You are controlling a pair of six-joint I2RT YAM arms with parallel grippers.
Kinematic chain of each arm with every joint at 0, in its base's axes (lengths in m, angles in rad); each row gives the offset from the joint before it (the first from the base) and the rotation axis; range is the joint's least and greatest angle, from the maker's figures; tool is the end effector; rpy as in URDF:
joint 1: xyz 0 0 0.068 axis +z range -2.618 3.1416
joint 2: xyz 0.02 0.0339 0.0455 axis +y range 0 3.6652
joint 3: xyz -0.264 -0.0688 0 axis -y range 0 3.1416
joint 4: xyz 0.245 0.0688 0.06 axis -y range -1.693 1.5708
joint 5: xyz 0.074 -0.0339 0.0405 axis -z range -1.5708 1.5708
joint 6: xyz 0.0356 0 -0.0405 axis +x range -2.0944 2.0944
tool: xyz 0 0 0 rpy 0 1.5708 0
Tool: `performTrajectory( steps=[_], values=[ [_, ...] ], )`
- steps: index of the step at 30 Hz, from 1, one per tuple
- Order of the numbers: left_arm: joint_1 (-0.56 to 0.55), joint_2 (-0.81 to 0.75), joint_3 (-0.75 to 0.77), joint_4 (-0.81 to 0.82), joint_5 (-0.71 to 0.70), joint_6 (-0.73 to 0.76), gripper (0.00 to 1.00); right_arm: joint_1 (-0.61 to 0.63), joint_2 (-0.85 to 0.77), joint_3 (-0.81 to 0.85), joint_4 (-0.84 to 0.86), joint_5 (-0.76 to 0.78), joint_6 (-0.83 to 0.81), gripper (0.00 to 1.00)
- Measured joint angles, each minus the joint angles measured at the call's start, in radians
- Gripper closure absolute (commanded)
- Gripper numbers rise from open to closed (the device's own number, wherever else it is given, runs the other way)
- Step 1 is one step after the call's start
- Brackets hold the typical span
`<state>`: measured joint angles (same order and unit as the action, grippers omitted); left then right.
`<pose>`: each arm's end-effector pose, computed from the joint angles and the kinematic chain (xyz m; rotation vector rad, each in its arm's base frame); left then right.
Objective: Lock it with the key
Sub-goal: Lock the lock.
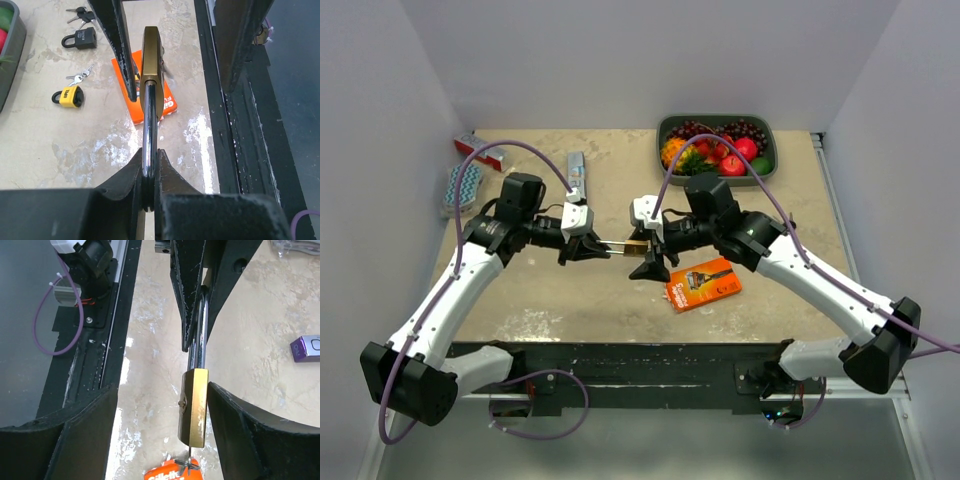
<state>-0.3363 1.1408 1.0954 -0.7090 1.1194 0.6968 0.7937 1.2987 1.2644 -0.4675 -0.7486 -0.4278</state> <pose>0.1996 -0.1037 0.3410 1.4233 1.4354 -1.0513 0.1817 0.2193 0.3712 -1.5415 1.3839 0.9967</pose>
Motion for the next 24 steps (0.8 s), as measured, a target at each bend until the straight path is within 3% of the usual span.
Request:
performTrajectory(
  steps=[5, 7, 10, 12, 13, 15, 16, 18, 19, 23, 24],
  values=[
    [0.000, 0.000, 0.000, -0.010, -0.001, 0.000, 1.00, 0.000, 0.023, 0.000, 0.001, 0.024, 0.001, 0.59],
    [0.000, 0.000, 0.001, -0.014, -0.001, -0.001, 1.00, 0.000, 0.031, 0.000, 0.005, 0.037, 0.005, 0.67],
    [0.000, 0.000, 0.001, -0.019, 0.000, -0.004, 1.00, -0.003, 0.043, 0.000, 0.014, 0.065, 0.010, 0.94],
    [0.000, 0.000, 0.001, -0.025, -0.007, -0.006, 1.00, -0.005, 0.045, 0.000, 0.018, 0.080, 0.022, 1.00],
    [0.000, 0.000, 0.001, -0.023, -0.008, -0.017, 0.94, -0.005, 0.045, 0.000, 0.018, 0.083, 0.026, 1.00],
    [0.000, -0.003, 0.000, -0.003, -0.021, -0.053, 0.64, -0.005, 0.045, 0.000, 0.022, 0.085, 0.035, 1.00],
    [0.000, -0.004, 0.000, 0.014, -0.031, -0.089, 0.41, -0.006, 0.044, -0.002, 0.030, 0.090, 0.046, 1.00],
    [0.007, -0.011, -0.003, 0.115, -0.091, -0.224, 0.20, -0.009, 0.040, -0.018, 0.068, 0.120, 0.093, 1.00],
    [0.018, -0.014, -0.003, 0.190, -0.134, -0.346, 0.15, -0.010, 0.039, -0.033, 0.094, 0.136, 0.122, 1.00],
    [0.067, -0.017, -0.002, 0.357, -0.307, -0.708, 0.12, -0.051, 0.039, -0.103, 0.223, 0.221, 0.298, 1.00],
    [0.076, -0.014, -0.001, 0.383, -0.354, -0.796, 0.01, -0.070, 0.039, -0.116, 0.252, 0.249, 0.344, 1.00]
  ],
)
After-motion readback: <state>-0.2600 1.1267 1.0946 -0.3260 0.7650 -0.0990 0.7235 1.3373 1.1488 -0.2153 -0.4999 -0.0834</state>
